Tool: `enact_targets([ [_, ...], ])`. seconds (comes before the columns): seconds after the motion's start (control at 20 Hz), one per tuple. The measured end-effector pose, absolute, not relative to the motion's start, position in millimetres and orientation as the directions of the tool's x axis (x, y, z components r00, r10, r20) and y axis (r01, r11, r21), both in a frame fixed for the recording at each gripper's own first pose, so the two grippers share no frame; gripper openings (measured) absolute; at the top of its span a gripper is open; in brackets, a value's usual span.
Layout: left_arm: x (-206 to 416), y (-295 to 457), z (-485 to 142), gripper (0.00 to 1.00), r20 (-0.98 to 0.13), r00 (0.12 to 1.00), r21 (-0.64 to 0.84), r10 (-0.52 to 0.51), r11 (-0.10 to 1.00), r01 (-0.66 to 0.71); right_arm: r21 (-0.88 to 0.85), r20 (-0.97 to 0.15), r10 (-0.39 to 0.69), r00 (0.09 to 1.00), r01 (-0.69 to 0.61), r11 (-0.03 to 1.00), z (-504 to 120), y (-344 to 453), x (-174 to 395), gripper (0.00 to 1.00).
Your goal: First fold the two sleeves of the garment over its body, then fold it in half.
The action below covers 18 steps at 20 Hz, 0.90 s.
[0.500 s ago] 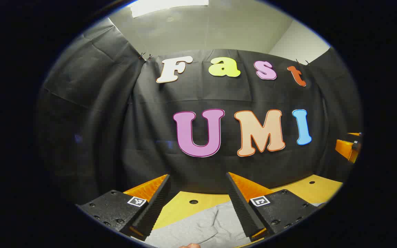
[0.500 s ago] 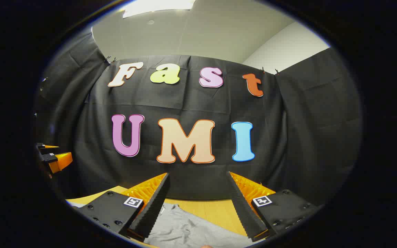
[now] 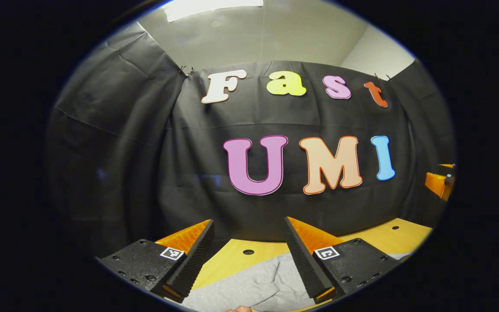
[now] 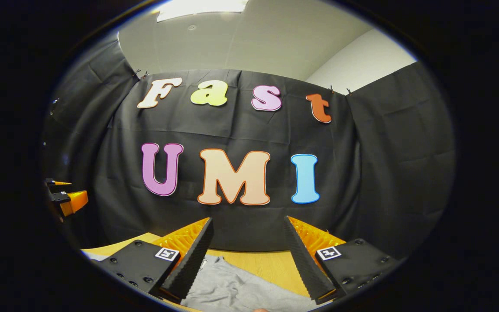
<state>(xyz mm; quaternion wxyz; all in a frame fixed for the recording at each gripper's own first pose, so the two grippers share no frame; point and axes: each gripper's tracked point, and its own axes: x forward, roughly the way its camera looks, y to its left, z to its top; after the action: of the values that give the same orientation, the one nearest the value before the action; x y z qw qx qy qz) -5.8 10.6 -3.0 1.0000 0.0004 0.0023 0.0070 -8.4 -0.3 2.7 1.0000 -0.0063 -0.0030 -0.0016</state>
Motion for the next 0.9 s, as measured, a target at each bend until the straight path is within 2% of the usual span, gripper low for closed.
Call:
enact_targets([
  [0.6, 0, 6, -9, 0.93, -0.012, 1.000, 0.000, -0.002, 1.000, 0.002, -0.022, -0.008, -0.024, 1.000, 0.024, 0.999, -4, -11, -5, 0.99],
  [0.9, 3, -3, -16, 0.93, -0.025, 0.999, -0.003, -0.021, 1.000, 0.021, -0.060, -0.038, -0.108, 0.993, 0.106, 0.993, -19, -65, 0, 1.00],
])
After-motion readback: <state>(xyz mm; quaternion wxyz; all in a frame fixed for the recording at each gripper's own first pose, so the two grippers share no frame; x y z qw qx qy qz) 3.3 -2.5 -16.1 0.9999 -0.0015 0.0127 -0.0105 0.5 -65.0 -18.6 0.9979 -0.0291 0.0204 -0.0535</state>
